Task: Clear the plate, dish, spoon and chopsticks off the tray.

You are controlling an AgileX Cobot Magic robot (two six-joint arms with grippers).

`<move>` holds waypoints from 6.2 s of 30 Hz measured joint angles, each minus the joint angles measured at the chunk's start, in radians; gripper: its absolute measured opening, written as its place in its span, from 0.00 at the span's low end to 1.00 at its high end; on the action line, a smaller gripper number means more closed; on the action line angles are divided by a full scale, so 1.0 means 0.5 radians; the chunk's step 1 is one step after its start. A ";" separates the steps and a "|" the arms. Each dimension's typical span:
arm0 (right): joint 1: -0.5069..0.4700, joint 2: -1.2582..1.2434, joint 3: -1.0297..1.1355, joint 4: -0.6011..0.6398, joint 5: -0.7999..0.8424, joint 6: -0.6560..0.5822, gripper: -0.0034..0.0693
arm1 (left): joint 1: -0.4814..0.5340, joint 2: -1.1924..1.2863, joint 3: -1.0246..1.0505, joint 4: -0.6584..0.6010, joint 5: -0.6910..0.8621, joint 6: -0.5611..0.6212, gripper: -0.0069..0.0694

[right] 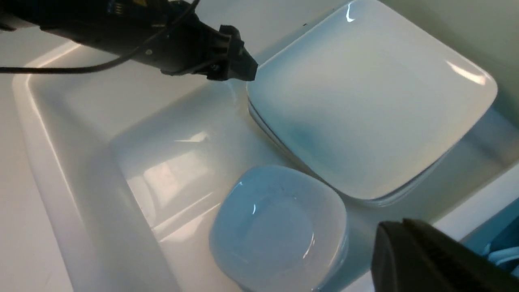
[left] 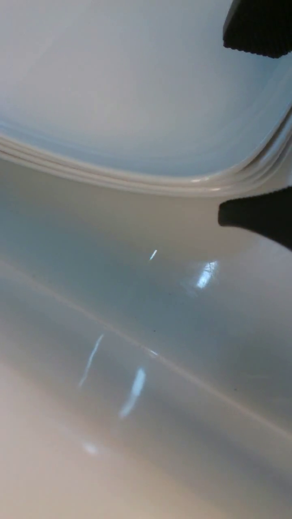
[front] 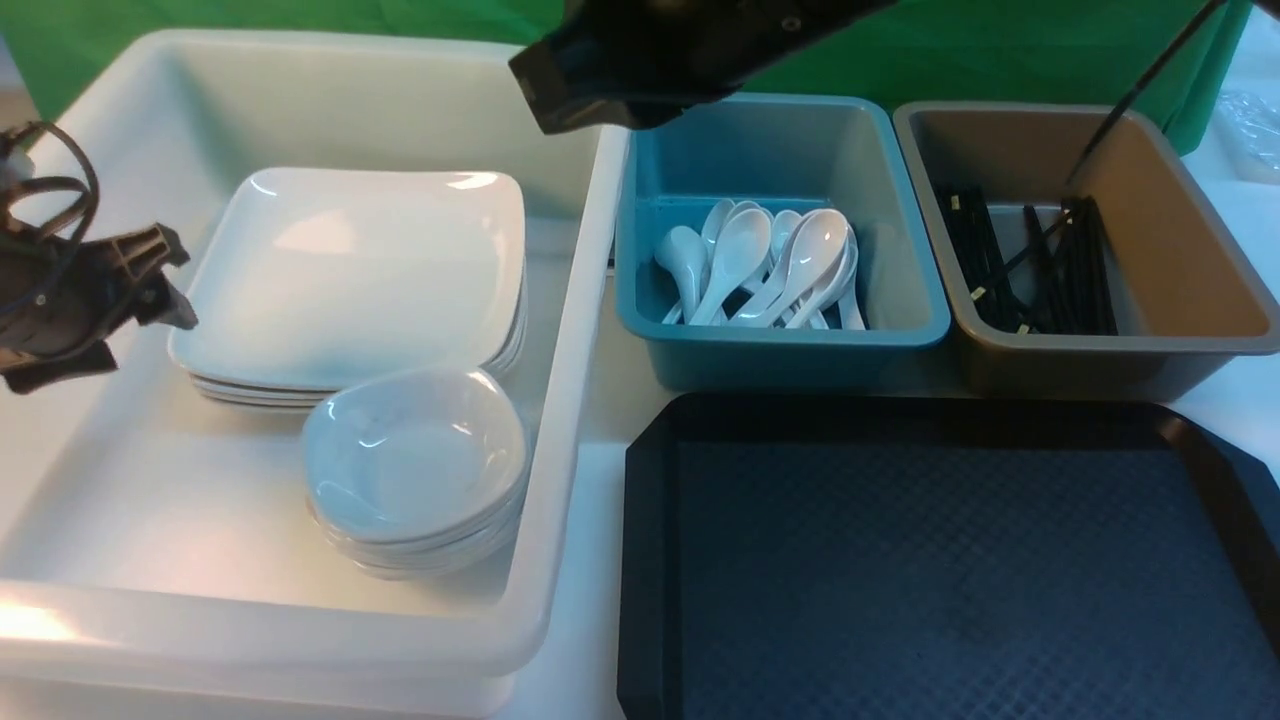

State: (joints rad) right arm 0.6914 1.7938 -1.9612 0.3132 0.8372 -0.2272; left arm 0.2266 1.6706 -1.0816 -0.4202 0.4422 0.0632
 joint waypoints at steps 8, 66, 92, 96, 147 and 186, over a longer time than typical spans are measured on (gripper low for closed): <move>0.000 -0.178 0.000 -0.366 0.009 0.142 0.09 | -0.229 -0.382 -0.012 0.042 0.223 0.450 0.19; 0.000 -3.503 3.035 -1.443 -1.294 1.273 0.16 | -1.413 -2.493 1.619 0.323 -0.493 0.067 0.09; 0.000 -3.503 3.035 -1.445 -1.289 1.273 0.24 | -0.860 -2.843 1.985 0.502 -0.918 0.073 0.10; 0.000 -3.503 3.035 -1.445 -1.289 1.273 0.25 | -0.612 -3.097 2.161 0.518 -0.943 0.021 0.10; 0.000 -3.503 3.035 -1.149 -1.293 1.002 0.37 | -0.490 -3.342 2.177 0.728 -0.440 0.094 0.10; -1.498 -3.584 3.937 -0.494 -1.155 0.156 0.37 | -0.490 -3.344 2.177 0.761 -0.438 0.098 0.10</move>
State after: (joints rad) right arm -0.0573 0.0019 0.0072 0.0659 0.2595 -0.1492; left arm -0.0185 -0.0012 0.0067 -0.0395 0.2233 0.1121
